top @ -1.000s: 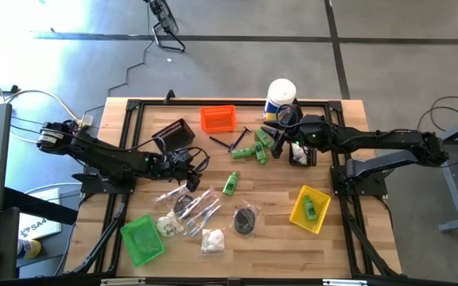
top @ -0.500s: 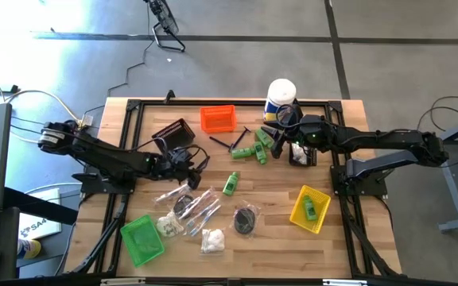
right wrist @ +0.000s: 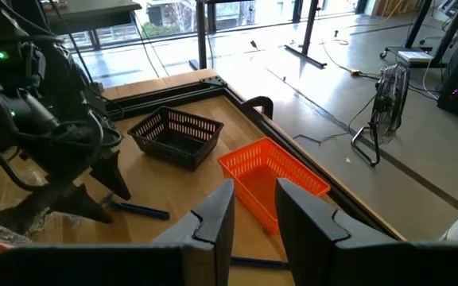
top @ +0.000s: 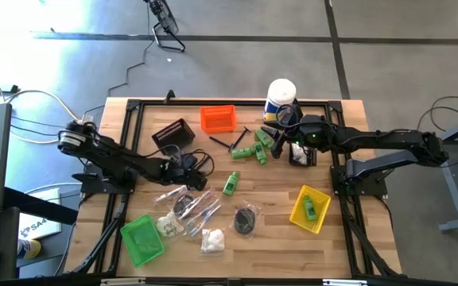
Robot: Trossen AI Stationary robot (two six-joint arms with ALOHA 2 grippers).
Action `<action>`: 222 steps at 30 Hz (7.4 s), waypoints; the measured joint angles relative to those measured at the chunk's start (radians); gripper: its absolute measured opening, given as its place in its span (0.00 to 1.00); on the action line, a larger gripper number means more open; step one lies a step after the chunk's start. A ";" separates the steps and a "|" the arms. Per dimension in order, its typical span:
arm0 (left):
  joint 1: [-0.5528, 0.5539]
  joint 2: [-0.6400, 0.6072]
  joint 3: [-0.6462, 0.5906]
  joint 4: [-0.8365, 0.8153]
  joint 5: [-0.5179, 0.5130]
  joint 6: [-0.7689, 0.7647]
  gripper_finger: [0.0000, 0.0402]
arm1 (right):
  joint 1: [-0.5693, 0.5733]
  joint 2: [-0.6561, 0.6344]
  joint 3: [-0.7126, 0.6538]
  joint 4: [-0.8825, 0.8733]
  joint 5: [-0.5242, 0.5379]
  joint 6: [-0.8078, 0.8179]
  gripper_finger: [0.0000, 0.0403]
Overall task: Pick & Place Travel size toiletries
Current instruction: Put the blue razor into the left black bin, then put the blue toothbrush into the orange bin
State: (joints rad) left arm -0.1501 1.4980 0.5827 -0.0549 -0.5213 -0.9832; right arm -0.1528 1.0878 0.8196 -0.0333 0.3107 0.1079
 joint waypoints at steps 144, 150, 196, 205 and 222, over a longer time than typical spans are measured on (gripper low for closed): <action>0.000 -0.610 0.000 0.324 -0.053 0.590 0.05 | 0.002 0.145 0.000 0.536 -0.270 0.021 0.21; 0.000 -0.610 0.000 0.322 -0.177 0.592 0.05 | 0.002 0.154 0.000 0.536 -0.270 0.031 0.21; 0.465 -0.332 0.000 -0.453 -0.033 0.270 0.05 | 0.002 0.108 0.000 0.508 -0.258 -0.026 0.21; 0.465 -0.290 -0.001 -0.440 -0.048 0.267 0.16 | 0.002 0.108 0.000 0.508 -0.258 -0.026 0.21; 0.464 -0.346 -0.001 -0.371 0.013 0.271 0.29 | 0.002 0.108 0.000 0.508 -0.262 -0.025 0.21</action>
State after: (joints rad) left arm 0.3141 1.1518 0.5819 -0.4263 -0.5080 -0.7118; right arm -0.1509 1.1961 0.8200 0.4744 0.0490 0.0826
